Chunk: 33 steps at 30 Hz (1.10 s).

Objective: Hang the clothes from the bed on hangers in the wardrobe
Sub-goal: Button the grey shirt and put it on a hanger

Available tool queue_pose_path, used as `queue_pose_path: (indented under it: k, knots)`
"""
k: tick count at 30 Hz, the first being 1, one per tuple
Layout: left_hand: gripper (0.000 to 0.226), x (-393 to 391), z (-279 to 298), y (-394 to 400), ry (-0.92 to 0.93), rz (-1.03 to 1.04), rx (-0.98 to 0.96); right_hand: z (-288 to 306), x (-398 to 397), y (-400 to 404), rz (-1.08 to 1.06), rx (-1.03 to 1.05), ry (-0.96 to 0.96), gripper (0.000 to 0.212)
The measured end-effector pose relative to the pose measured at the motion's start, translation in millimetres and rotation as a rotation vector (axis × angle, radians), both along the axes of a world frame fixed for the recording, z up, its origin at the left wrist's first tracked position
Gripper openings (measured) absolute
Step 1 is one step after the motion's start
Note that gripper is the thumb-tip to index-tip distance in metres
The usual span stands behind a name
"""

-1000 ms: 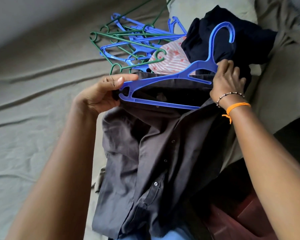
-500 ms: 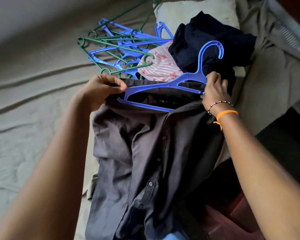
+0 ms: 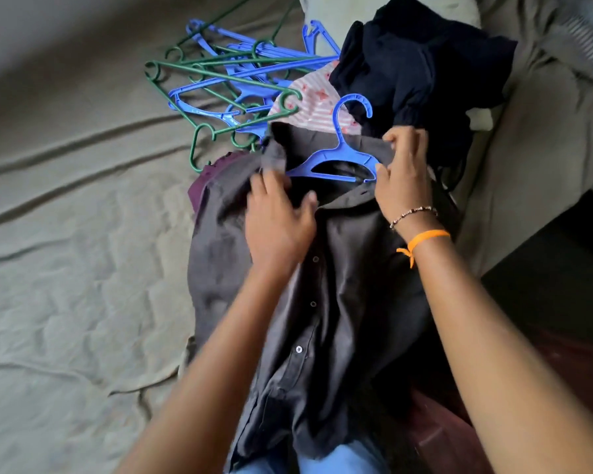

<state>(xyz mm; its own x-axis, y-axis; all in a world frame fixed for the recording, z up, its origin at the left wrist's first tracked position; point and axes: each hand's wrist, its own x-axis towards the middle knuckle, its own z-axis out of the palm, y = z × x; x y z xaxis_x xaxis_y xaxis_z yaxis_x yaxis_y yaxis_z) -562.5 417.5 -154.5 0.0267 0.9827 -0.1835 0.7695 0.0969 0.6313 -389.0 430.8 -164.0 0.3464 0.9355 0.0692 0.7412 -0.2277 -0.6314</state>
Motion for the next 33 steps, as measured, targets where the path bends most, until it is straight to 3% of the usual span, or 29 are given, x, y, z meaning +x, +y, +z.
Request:
queue_pose_path:
  k: [3,4,6,9,14,21,23,25,29,31,33]
  knots:
    - [0.052,9,-28,-58,0.266,-0.098,-0.464,-14,-19,-32,-0.107,0.077,0.078,0.015]
    - [0.053,10,-37,-67,0.303,-0.110,-0.539,-20,-28,-45,-0.097,0.062,0.082,0.012]
    - [0.045,9,-48,-65,0.317,-0.131,-0.560,-31,-44,-67,-0.055,-0.020,0.136,0.009]
    - [0.029,4,-56,-59,0.377,-0.306,-0.446,-45,-60,-85,-0.113,-0.184,0.260,0.009]
    - [0.027,-1,-59,-83,0.426,-0.451,-0.440,-46,-67,-82,-0.266,-0.332,0.395,0.009]
    - [0.040,-4,-61,-138,0.551,-0.790,-0.828,-45,-61,-70,-0.432,-0.335,0.518,0.020]
    - [0.042,-8,-64,-135,0.498,-0.761,-0.931,-51,-62,-73,-0.418,-0.386,0.509,0.029]
    - [0.038,-10,-62,-121,0.373,-0.606,-0.934,-57,-62,-77,-0.371,-0.435,0.441,0.039]
    - [0.026,-8,-47,-90,0.045,-0.065,-0.547,-62,-65,-80,-0.256,-0.474,0.230,0.037]
    - [0.030,-3,-48,-81,-0.036,0.008,-0.409,-64,-68,-81,-0.189,-0.498,0.081,0.030]
    - [0.031,5,-55,-79,-0.091,-0.021,-0.417,-66,-69,-86,-0.124,-0.540,-0.072,0.033]
